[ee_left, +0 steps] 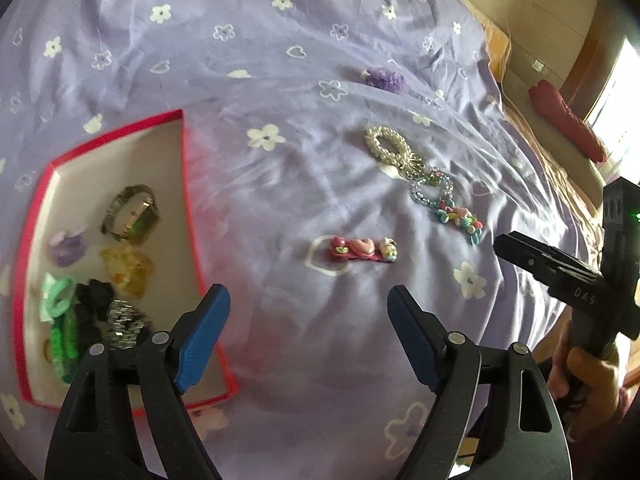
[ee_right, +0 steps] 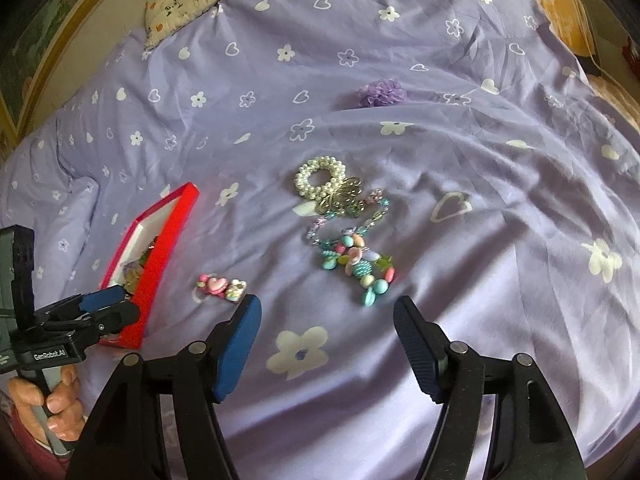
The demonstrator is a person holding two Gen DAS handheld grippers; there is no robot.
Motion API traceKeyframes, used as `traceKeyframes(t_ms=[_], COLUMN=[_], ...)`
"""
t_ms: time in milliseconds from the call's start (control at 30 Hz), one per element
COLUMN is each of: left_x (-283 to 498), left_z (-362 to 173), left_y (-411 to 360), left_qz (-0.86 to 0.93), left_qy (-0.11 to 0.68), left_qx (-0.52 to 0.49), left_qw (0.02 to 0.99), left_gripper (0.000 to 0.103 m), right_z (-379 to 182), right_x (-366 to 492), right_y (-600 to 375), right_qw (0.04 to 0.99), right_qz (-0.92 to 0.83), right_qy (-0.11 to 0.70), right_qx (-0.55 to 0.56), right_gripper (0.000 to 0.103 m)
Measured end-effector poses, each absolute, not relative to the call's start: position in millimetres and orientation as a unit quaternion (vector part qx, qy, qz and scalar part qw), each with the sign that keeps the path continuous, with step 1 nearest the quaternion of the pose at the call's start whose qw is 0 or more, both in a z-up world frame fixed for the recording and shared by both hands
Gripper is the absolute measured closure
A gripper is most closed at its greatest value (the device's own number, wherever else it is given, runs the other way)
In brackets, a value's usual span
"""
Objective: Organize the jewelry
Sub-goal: 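Move both tools back toward the pink heart clip and beaded bracelet, then grasp the pink heart clip with left tool while right tool grasps beaded bracelet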
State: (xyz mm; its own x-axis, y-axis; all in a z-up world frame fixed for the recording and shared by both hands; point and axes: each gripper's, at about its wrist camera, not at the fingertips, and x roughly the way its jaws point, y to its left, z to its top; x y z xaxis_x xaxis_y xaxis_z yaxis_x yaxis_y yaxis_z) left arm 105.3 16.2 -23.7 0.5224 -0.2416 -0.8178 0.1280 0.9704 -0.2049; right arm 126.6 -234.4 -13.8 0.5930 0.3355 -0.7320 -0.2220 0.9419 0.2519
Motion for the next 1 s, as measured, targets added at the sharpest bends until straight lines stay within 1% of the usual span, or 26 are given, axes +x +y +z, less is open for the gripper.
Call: traceKeyframes(t_ms=[367,667,700,733,767,800,833,867,900,933,967,1000], left_x=[139.4,170.2,173.4,176.2,178.8,180.8,181.9,182.2,181.9,180.2,178.5,175.8], left_z=[-48.0,-69.9,-70.3,-70.6,-70.7,-70.3,-69.6,-68.6,-67.7,-66.4,-66.2,-66.0], left_y=[-17.1,-25.1,-26.5,-27.9,-29.8,-30.8,-31.4,-31.8,-31.2,-30.4,-30.1,-28.2], left_qz=[-0.128,-0.104,-0.101,-0.098,-0.098,-0.1,-0.104,-0.11,-0.112,-0.115,-0.121,-0.129], left_qy=[0.516,0.526,0.523,0.52,0.517,0.515,0.513,0.513,0.509,0.506,0.507,0.508], left_qx=[-0.109,-0.107,-0.1,-0.091,-0.08,-0.072,-0.066,-0.06,-0.056,-0.05,-0.044,-0.045], left_qw=[0.84,0.837,0.84,0.843,0.846,0.849,0.849,0.849,0.851,0.853,0.852,0.85], left_gripper=[0.021,0.021,0.023,0.026,0.037,0.048,0.05,0.051,0.063,0.07,0.071,0.071], right_z=[-29.3,-44.7,-44.8,-45.1,-45.8,-46.6,-47.1,-47.1,-46.9,-47.0,-47.2,-47.4], right_x=[157.7,164.5,164.1,163.9,163.7,164.0,163.9,163.7,163.9,163.6,163.0,162.6], right_y=[-230.9,-227.7,-226.7,-226.0,-225.8,-226.2,-227.3,-228.4,-229.4,-231.3,-233.3,-234.3], right_qw=[0.888,0.882,0.883,0.883,0.883,0.883,0.883,0.883,0.883,0.881,0.879,0.877], right_qz=[0.153,0.155,0.153,0.149,0.146,0.144,0.141,0.139,0.139,0.142,0.148,0.152], right_qy=[0.434,0.445,0.445,0.445,0.446,0.447,0.447,0.447,0.449,0.451,0.454,0.455], right_qx=[0.022,0.012,0.007,0.002,-0.002,-0.002,-0.002,-0.001,0.002,0.009,0.019,0.026], right_gripper=[0.031,0.033,0.034,0.04,0.049,0.055,0.062,0.067,0.071,0.084,0.087,0.087])
